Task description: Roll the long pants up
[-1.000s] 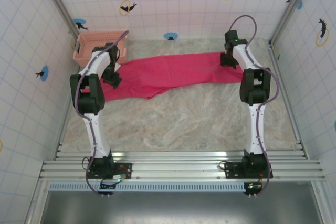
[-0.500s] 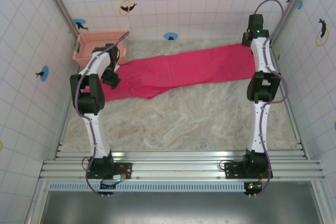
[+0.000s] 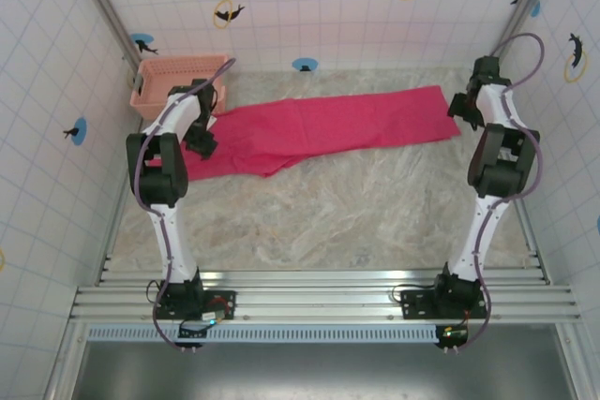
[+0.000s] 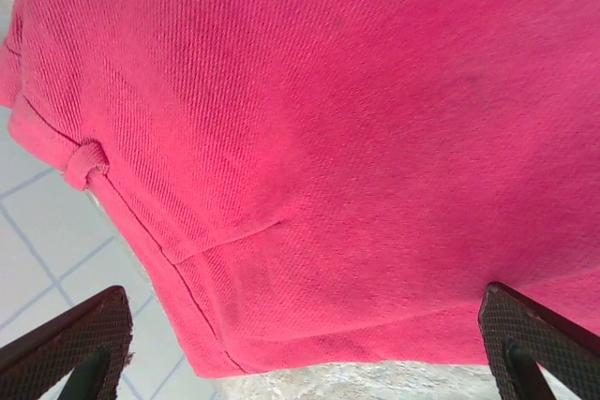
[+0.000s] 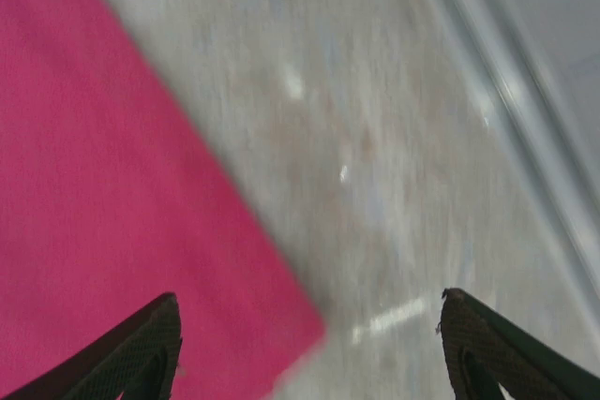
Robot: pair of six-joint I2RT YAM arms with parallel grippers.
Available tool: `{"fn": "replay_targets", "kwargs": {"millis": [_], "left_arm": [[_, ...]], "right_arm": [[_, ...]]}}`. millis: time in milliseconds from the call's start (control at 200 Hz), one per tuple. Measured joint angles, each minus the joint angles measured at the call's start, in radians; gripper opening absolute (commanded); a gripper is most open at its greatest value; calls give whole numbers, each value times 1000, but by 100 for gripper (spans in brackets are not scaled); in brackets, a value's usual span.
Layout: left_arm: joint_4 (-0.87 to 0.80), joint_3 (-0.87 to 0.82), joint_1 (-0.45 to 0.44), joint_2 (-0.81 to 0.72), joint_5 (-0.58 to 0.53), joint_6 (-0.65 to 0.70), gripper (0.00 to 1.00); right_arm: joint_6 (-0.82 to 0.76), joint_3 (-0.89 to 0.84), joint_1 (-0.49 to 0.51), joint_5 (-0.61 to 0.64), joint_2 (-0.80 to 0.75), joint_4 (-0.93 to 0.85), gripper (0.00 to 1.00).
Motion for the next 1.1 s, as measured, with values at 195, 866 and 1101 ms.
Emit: {"fn": "replay_targets", "kwargs": {"millis": [195, 866, 1101], "left_arm": [[0, -11, -40, -34, 43, -3, 97], [-11, -37, -77, -65, 81, -10, 97], [-52, 53, -201, -39, 131, -48, 97]], "right_arm": [[141, -403, -50, -177, -243, 186, 75], [496, -507, -42, -405, -120, 604, 61], [562, -493, -23, -418, -78, 648, 21]]}}
